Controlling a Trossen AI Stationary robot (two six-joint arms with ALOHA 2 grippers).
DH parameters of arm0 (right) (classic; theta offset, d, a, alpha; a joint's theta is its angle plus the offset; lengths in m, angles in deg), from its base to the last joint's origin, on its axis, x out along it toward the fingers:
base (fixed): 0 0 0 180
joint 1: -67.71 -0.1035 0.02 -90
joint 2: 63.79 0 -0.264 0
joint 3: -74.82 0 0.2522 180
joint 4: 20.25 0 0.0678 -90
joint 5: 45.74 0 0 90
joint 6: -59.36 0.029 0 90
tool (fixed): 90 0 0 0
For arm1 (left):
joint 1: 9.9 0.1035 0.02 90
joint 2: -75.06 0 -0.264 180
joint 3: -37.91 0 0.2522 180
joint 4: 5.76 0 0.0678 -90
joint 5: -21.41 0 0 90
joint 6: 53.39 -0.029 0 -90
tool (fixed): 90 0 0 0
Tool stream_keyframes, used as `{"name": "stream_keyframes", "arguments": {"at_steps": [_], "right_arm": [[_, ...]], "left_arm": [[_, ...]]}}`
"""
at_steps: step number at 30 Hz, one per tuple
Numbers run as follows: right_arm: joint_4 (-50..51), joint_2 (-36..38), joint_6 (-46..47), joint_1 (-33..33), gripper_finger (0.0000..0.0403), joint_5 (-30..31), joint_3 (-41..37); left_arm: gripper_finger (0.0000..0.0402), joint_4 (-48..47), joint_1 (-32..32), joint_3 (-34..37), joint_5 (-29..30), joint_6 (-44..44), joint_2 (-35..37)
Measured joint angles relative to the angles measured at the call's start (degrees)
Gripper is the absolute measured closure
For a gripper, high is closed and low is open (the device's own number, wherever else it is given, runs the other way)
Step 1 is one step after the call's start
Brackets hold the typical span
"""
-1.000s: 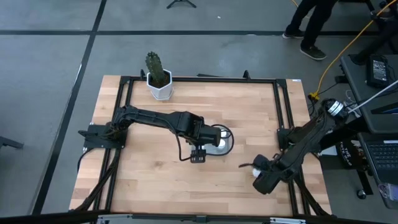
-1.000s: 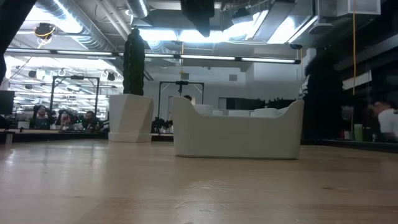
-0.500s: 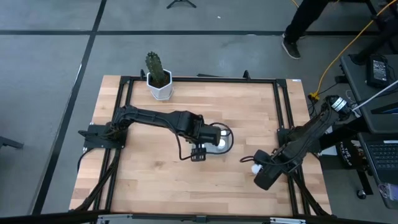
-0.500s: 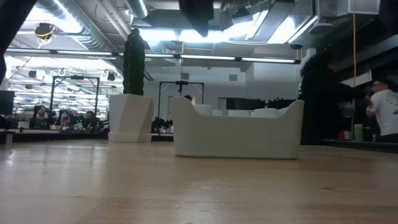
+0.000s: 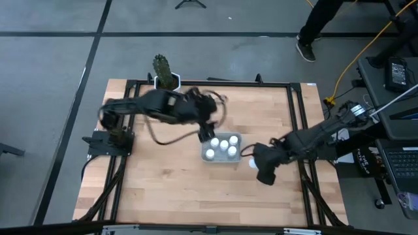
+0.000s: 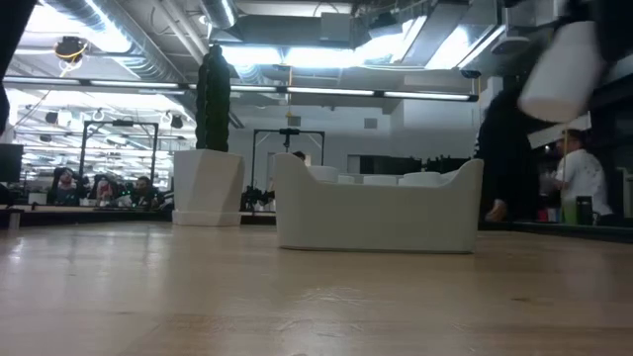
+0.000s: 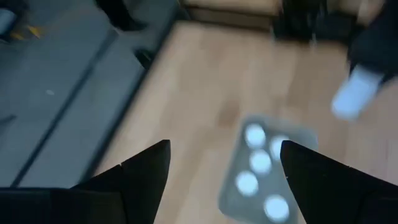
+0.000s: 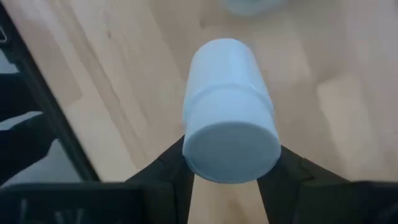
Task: Pick and place pill bottles into a basket
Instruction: Put the white pill bottle into the gray bin
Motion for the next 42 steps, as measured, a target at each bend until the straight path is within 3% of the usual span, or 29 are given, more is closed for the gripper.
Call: {"name": "stream_keyframes", "arguments": {"at_steps": [9,20,42], "right_arm": [[1.14,-12.99,-21.79,9.18,0.0267,-0.02,13.73],[7.11,-32.38,-40.88,14.98,0.0267,-0.45,31.26],[7.53,-43.11,-50.34,19.27,0.0267,-2.08,31.99]], "left_arm": [[0.0106,2.85,-0.04,-0.02,8.18,0.76,8.68],[0.0106,2.97,-0.42,0.02,9.20,0.23,9.68],[0.0106,2.67,-1.68,0.07,8.95,-2.57,9.49]]}}
